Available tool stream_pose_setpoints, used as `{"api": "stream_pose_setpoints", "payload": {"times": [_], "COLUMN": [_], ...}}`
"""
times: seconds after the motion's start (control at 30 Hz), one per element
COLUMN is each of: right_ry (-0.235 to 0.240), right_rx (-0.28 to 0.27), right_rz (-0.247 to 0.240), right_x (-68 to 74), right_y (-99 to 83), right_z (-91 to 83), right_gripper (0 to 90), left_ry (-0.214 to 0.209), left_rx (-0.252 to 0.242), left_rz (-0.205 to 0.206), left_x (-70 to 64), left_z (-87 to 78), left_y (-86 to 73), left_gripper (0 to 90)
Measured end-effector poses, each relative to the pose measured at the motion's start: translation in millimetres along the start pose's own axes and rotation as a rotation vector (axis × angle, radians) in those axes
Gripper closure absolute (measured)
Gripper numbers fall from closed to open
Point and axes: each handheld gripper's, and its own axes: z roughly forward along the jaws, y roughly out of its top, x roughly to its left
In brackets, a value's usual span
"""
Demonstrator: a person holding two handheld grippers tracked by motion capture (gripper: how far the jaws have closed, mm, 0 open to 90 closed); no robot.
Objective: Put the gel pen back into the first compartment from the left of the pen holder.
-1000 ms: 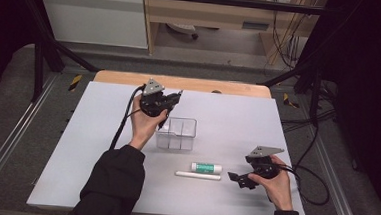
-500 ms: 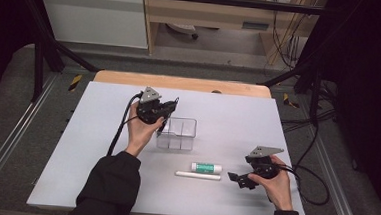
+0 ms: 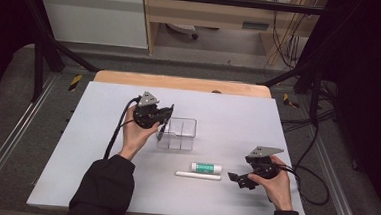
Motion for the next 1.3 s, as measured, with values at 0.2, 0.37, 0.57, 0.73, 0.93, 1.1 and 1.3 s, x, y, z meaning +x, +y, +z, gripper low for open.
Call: {"api": "stream_pose_setpoints", "payload": {"times": [0.2,0.37,0.57,0.73,0.93,1.1,1.3], "right_ry": [-0.002,0.000,-0.001,0.000,0.002,0.002,0.005], "right_rx": [0.001,0.001,0.001,0.008,0.009,0.011,0.016], "right_rz": [-0.002,-0.003,-0.001,0.001,0.007,-0.001,-0.005], "right_x": [0.0,0.1,0.6,1.2,1.6,1.5,1.5], "right_y": [-0.1,0.1,0.0,-0.1,0.0,-0.1,0.0], "right_z": [0.1,-0.5,0.0,0.9,0.6,1.4,2.1], "right_gripper": [4.2,4.2,4.2,4.2,4.2,4.1,4.1], "left_ry": [-0.012,-0.024,-0.026,-0.053,-0.062,-0.065,-0.077], "left_rx": [0.000,0.027,0.061,0.107,0.142,0.168,0.207], "left_rz": [-0.008,0.000,0.032,0.028,0.050,0.078,0.093], "left_x": [2.9,3.6,4.3,5.8,5.6,2.4,-4.5], "left_z": [-14.7,-29.2,-44.3,-52.5,-60.2,-63.5,-62.6], "left_y": [0.0,-2.9,-12.8,-23.4,-36.3,-47.5,-59.7], "left_gripper": [70.4,60.8,46.6,35.4,25.8,17.8,9.4]}}
